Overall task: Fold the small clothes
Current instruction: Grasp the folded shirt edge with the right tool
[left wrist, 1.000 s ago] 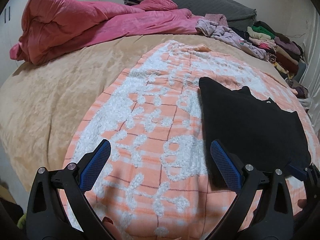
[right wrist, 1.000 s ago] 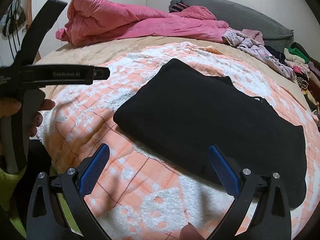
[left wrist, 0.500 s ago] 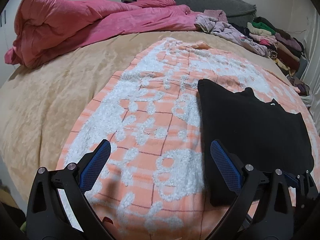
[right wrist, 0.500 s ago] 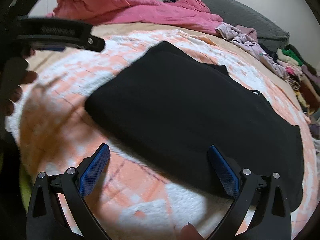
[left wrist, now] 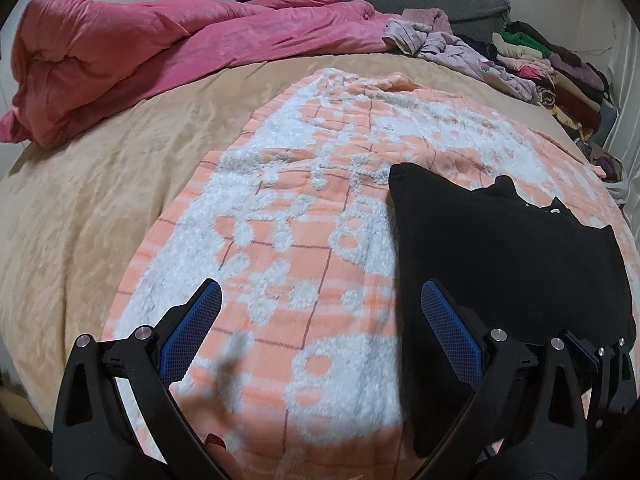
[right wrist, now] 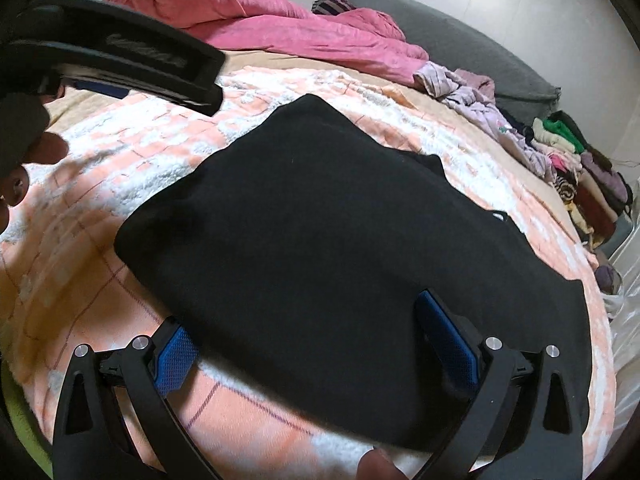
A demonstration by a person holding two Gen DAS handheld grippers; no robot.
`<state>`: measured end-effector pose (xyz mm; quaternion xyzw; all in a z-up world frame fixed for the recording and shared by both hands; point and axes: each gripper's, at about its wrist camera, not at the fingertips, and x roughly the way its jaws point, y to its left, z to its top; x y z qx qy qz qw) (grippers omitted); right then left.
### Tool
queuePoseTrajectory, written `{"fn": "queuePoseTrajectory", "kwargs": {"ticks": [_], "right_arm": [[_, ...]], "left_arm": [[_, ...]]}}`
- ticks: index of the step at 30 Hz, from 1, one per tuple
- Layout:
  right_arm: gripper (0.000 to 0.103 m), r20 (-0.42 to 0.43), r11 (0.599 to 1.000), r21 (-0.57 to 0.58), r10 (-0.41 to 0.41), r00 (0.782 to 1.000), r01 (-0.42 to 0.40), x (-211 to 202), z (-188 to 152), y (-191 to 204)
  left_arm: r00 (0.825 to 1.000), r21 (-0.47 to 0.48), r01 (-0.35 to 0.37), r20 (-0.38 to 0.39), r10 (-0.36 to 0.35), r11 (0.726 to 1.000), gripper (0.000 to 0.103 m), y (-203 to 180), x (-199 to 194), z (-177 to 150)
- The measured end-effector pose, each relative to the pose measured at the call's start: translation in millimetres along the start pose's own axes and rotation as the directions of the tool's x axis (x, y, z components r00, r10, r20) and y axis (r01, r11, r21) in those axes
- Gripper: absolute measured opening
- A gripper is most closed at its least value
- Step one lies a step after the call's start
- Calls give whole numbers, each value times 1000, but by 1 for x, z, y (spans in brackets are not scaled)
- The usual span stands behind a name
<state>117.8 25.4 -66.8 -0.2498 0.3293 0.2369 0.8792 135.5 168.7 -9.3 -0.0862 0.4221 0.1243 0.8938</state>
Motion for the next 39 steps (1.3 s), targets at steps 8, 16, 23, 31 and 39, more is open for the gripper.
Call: {"fn": "queuePoseTrajectory", "kwargs": {"ticks": [8, 16, 23, 31, 39], "right_arm": [[73, 101, 999, -31, -35, 994, 38, -13, 0, 0], [11, 193, 998, -39, 55, 980, -49, -36, -3, -6], [8, 194, 965, 158, 180, 964, -211, -39, -1, -46], [7, 203, 941, 218, 216, 955, -259, -45, -5, -59], [7, 206, 938, 234, 209, 956, -256, -46, -8, -57]], "left_arm": [[999, -6, 27, -41, -27, 1000, 94, -11, 20, 19], [985, -9, 120, -120, -120, 993, 94, -32, 42, 37], [967, -12, 194, -166, -193, 981, 94, -48, 50, 46], [941, -16, 261, -219, -258, 965, 90, -61, 57, 47], [920, -19, 295, -265, -289, 955, 62, -71, 60, 43]]}}
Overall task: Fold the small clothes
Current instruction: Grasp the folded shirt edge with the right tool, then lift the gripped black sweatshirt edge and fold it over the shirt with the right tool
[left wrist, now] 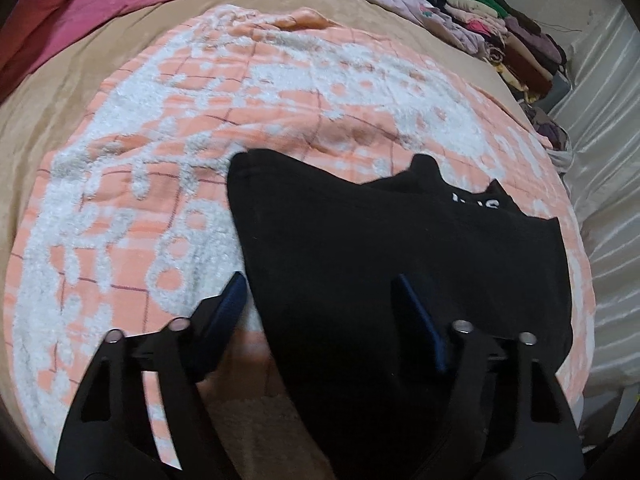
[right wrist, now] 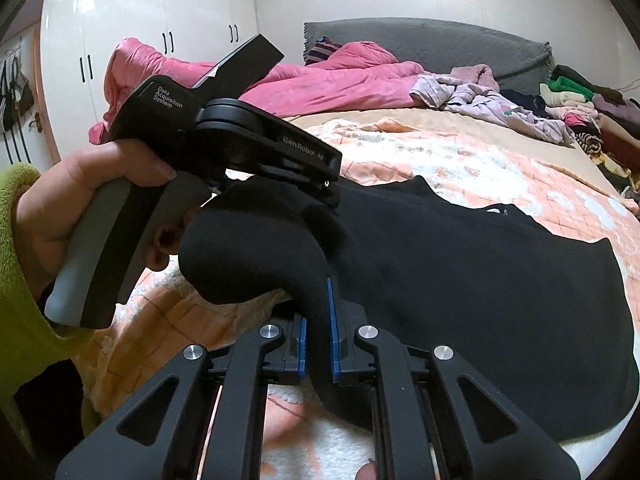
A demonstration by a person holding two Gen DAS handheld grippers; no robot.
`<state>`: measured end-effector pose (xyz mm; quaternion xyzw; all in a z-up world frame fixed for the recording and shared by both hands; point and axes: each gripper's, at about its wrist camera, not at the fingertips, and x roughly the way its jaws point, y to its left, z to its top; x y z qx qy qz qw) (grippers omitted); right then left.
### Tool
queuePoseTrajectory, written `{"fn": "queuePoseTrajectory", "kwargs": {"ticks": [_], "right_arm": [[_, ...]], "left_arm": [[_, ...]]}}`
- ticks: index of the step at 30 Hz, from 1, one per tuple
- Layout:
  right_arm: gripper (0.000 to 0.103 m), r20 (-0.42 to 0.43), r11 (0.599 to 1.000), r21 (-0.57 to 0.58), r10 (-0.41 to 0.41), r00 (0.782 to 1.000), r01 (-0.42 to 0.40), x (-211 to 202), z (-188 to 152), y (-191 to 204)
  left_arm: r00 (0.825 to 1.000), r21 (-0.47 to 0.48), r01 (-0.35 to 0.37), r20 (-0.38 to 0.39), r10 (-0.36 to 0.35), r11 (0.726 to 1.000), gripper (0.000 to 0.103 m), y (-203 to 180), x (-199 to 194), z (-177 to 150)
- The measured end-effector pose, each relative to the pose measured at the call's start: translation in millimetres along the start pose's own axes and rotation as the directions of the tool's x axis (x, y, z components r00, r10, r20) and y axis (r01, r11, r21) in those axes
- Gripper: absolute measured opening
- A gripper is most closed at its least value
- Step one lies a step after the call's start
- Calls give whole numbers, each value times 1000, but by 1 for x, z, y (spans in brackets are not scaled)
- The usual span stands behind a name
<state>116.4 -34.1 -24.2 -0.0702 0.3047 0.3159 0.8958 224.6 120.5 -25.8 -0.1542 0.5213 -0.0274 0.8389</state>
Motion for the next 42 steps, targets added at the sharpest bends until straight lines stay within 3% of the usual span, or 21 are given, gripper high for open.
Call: {"fn": "queuePoseTrajectory", "kwargs": {"ticks": [6, 8, 11, 17, 33, 42], "right_arm": [[7, 3, 1000, -9, -10, 1000, 10, -2, -2, 1], [7, 8, 1000, -9, -14, 1000, 14, -3, -2, 1], [7, 12, 1000, 10, -13, 1000, 12, -5, -2, -2], [7, 31, 1000, 23, -17, 999, 16, -17, -4, -7], [6, 161, 986, 162, -64, 985, 38, -82, -15, -54], [6, 183, 966, 255, -97, 978, 48, -111, -37, -90]], "left_arm": [[1000, 17, -15, 6, 14, 1000, 46, -11, 0, -4], [1000, 26, -21, 10, 21, 999, 35, -15, -1, -5], [999, 35, -41, 24, 40, 999, 26, -18, -4, -5], [996, 55, -61, 67, 57, 997, 17, -35, -23, -2], [979, 169, -52, 201, 17, 984, 15, -128, -77, -8], [978, 250, -50, 207, -2, 967, 15, -185, -76, -22]]}}
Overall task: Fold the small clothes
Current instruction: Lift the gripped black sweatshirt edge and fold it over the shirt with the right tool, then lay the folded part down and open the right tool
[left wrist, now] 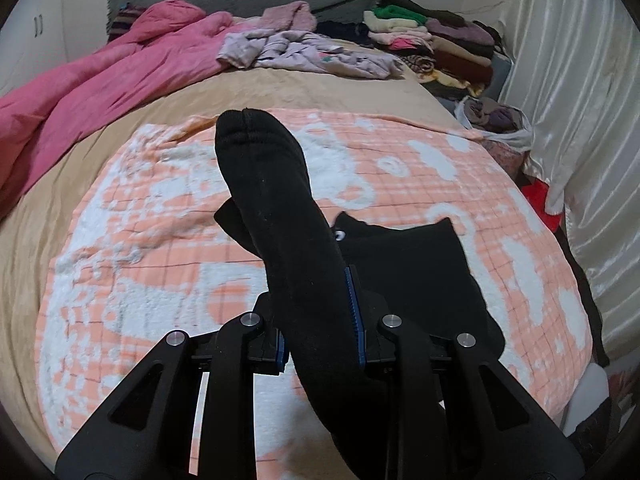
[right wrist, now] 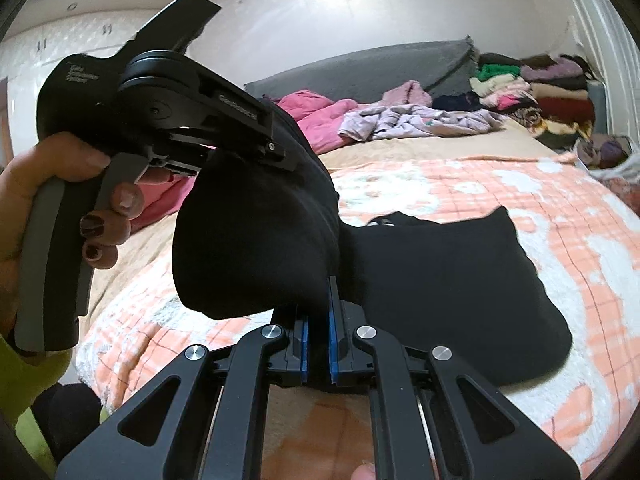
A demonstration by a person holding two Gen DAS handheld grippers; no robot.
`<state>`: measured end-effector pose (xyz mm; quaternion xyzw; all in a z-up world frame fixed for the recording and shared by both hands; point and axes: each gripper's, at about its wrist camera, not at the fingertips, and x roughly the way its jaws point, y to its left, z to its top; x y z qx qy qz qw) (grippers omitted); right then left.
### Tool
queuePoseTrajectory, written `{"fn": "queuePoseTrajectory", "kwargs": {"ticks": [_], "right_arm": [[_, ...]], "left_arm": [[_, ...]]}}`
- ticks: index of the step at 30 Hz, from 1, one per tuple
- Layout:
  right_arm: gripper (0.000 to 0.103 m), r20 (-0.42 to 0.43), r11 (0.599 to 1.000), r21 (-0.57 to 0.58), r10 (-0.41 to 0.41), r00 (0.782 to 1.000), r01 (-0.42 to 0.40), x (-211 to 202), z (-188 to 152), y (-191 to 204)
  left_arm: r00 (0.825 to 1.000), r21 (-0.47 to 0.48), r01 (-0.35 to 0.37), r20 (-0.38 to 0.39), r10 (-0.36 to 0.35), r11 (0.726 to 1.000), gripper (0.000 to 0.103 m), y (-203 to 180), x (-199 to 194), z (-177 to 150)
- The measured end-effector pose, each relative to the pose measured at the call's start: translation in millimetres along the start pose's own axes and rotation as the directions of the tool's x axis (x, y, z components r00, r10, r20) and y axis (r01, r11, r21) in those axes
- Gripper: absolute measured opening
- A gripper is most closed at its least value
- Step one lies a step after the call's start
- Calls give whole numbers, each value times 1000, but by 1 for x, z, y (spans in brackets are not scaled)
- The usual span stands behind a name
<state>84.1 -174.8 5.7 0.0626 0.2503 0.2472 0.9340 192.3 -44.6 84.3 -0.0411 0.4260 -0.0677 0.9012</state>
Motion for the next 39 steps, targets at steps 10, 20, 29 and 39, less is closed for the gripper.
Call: {"fn": "queuePoseTrajectory", "kwargs": {"ticks": [10, 20, 29, 39], "right_arm": [[6, -13, 996, 83, -31, 999, 32, -9, -10, -40], [6, -81, 969, 240, -32, 996, 51, 0, -25, -82], [20, -134, 927, 372, 9, 991, 41, 0, -40, -115], [27, -182, 934, 340, -54, 982, 114, -9, -46, -119]], "left_arm": [[1000, 63, -3, -20, 4, 998, 15, -50, 22, -3], [996, 173, -27, -85, 42, 985, 27, -98, 71, -5], [992, 36, 127, -15, -126, 991, 73, -79, 55, -14], [972, -28, 216, 102, -212, 976, 73, -44, 21, -24]]}}
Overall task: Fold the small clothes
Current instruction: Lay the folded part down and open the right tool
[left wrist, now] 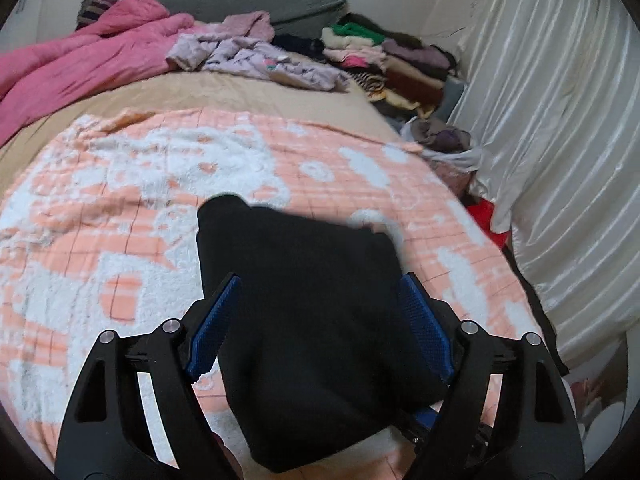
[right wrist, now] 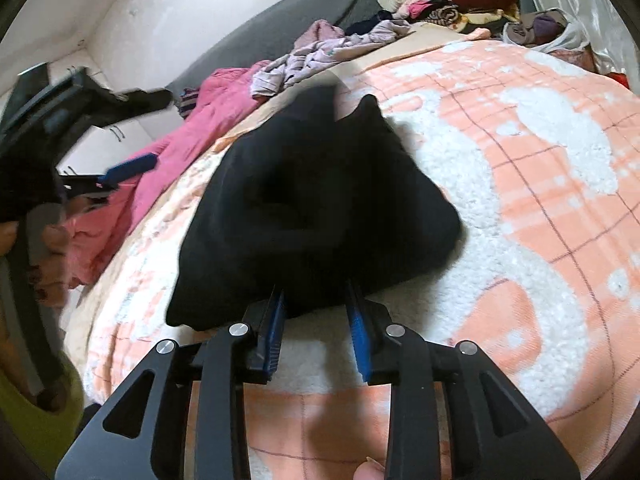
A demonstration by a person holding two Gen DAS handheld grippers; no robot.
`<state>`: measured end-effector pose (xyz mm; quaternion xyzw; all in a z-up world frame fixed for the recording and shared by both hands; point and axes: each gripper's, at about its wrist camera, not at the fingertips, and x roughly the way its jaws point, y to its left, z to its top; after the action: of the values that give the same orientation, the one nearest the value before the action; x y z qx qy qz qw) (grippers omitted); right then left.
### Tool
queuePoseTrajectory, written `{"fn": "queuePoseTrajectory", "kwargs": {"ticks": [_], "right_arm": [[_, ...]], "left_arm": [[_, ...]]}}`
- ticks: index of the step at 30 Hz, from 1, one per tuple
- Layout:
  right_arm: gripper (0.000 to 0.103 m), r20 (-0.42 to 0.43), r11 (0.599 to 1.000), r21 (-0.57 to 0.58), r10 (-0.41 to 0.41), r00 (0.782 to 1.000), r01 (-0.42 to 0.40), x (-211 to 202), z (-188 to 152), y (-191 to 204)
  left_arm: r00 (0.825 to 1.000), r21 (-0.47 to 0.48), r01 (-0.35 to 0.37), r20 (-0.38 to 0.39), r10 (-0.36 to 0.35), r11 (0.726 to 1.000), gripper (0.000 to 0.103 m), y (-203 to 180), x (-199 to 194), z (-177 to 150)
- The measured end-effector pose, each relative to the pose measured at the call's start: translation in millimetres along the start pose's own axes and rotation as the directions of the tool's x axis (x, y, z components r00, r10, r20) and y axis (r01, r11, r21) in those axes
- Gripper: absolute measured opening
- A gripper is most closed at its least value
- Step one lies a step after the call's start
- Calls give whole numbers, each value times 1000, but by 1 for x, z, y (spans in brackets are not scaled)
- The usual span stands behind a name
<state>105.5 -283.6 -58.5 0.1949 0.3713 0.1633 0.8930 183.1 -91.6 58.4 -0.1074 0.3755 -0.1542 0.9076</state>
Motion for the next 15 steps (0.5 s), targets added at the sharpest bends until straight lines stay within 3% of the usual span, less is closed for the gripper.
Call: {"fn": "queuePoseTrajectory", "kwargs": {"ticks": [4, 15], "right_arm": [[32, 14, 999, 24, -24, 1000, 24, -13, 1, -9], [44, 75, 998, 48, -31, 997, 28, -42, 40, -15]], "left_arm": [[992, 55, -122, -9, 122, 991, 73, 0, -3, 0], [983, 47, -182, -31, 183, 982, 73, 30, -5, -18]]}}
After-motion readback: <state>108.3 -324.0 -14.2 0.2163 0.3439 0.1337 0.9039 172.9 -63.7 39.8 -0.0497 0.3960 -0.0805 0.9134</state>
